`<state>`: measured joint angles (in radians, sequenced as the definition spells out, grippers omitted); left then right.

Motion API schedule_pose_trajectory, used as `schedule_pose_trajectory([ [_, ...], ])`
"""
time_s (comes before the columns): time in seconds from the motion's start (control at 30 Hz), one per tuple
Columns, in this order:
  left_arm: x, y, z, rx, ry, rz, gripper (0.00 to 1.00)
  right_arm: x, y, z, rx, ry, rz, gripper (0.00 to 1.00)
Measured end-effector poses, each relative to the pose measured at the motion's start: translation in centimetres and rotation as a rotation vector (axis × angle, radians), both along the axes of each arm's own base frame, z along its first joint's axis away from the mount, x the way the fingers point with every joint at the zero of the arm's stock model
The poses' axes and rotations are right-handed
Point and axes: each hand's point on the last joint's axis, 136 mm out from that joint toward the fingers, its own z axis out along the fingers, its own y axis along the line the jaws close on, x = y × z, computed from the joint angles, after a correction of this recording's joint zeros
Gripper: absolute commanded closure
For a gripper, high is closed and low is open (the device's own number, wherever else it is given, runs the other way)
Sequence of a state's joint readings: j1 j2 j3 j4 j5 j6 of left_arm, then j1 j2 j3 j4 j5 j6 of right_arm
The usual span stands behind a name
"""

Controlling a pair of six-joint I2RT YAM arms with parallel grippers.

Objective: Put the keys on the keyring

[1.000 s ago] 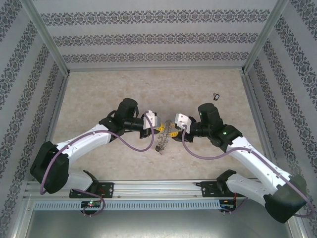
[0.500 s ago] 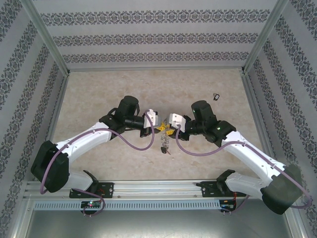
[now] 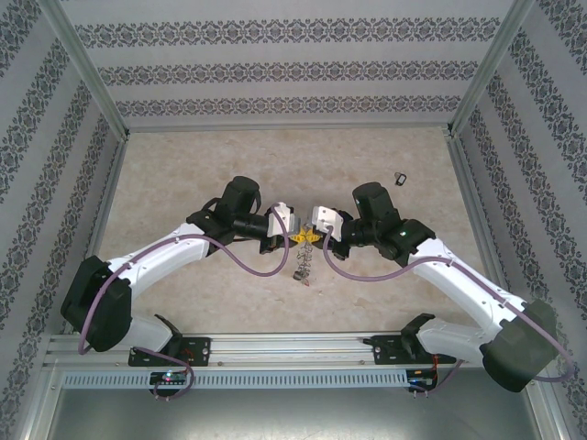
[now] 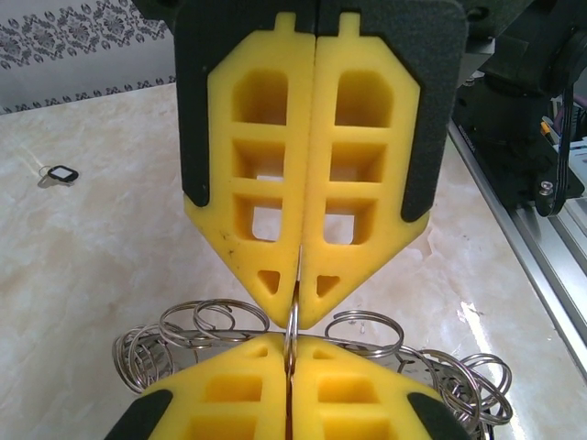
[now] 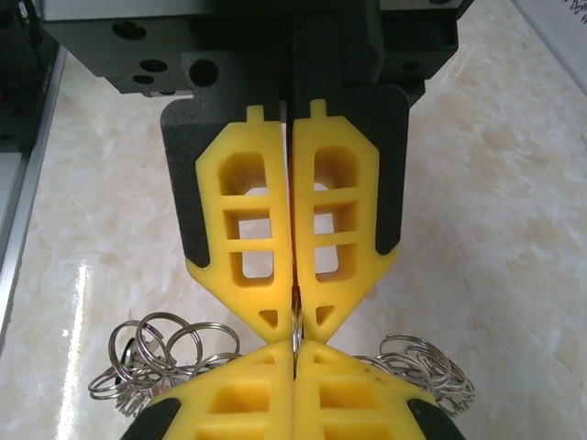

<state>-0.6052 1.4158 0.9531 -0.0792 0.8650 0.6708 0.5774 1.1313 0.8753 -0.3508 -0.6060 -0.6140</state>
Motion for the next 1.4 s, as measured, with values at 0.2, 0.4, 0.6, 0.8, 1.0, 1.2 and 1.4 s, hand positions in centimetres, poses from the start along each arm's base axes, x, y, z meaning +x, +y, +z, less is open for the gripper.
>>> schedule_pose_trajectory([
  [0.2,0.1,0.7,0.6,-0.034,-0.023,0.027,0.82,0.5,-0.2,1.7,0.078,0.019,-0.031,1.0],
  [0.4,0.3,0.6,1.4,-0.072,-0.027,0.044,0.83,0.5,0.2,3.7,0.176,0.016,-0.045,1.0],
  [0.6,0.5,0.5,1.8,-0.086,-0.018,0.059,0.82,1.0,0.6,4.1,0.252,0.041,-0.077,1.0],
  [0.8,0.6,0.8,2.6,-0.115,-0.001,0.084,0.82,1.3,0.6,4.5,0.291,0.037,-0.116,1.0],
  [1.0,-0.1,1.3,4.6,-0.156,-0.002,0.102,0.82,1.2,0.5,5.3,0.362,-0.004,-0.171,1.0],
  [1.2,0.1,1.9,5.1,-0.162,-0.008,0.141,0.81,1.4,0.7,5.7,0.395,-0.008,-0.193,1.0],
  [1.4,0.9,3.6,6.8,-0.193,-0.045,0.195,0.71,1.5,0.7,5.7,0.397,-0.011,-0.196,1.0],
])
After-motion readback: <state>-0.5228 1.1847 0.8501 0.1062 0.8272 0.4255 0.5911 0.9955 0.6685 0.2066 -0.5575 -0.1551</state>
